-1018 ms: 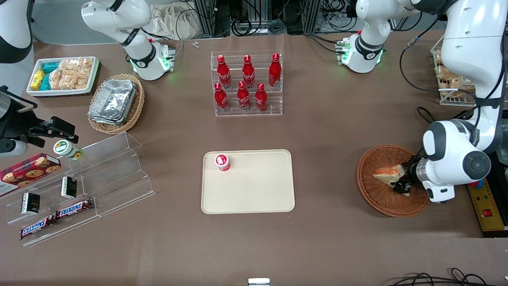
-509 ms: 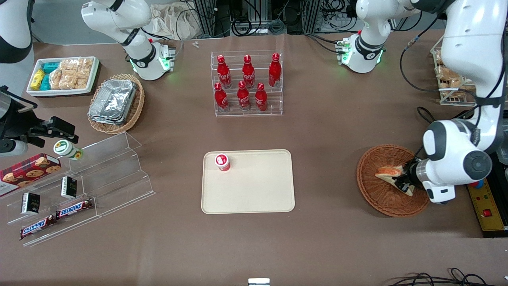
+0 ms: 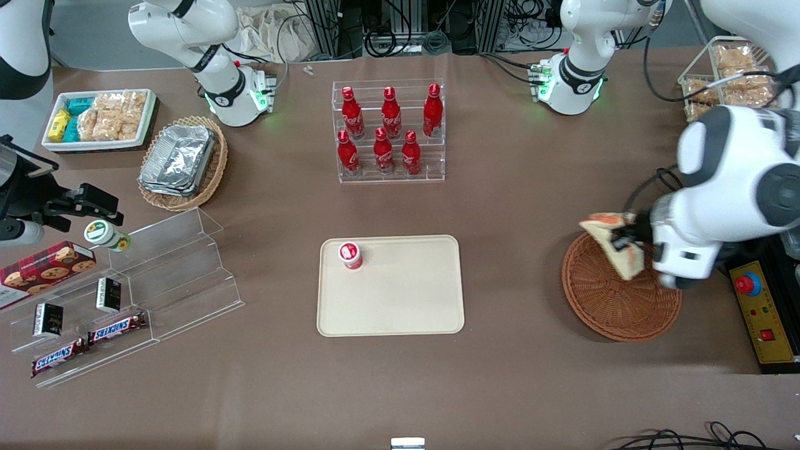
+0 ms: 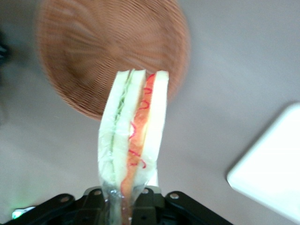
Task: Place sandwich from basket to tray
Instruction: 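Lift the sandwich and carry it with the left gripper to the tray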
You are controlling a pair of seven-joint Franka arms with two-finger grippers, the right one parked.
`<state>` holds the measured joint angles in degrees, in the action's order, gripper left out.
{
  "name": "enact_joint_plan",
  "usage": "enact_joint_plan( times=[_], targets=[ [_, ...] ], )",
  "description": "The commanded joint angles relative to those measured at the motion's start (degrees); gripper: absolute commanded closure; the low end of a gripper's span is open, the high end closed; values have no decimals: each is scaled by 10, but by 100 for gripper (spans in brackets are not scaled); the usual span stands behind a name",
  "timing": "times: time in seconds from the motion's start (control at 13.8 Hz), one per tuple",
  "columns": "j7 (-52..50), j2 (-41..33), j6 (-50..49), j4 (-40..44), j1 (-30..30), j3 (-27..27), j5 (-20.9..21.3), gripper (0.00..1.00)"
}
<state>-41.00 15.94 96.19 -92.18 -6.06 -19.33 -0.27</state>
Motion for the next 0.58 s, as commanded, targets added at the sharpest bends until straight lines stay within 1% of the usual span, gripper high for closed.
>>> enact_joint_plan(
  times=[0.0, 0.07, 0.36, 0.44, 0.51],
  targets=[
    [12, 28, 18, 14, 6, -54, -18, 100],
    [14, 35, 38, 14, 21, -67, -13, 100],
    [37, 94, 160, 14, 104, -68, 2, 100],
    [34, 116, 189, 16, 129, -68, 17, 100],
    [32, 139, 207, 22, 153, -67, 40, 100]
  ],
)
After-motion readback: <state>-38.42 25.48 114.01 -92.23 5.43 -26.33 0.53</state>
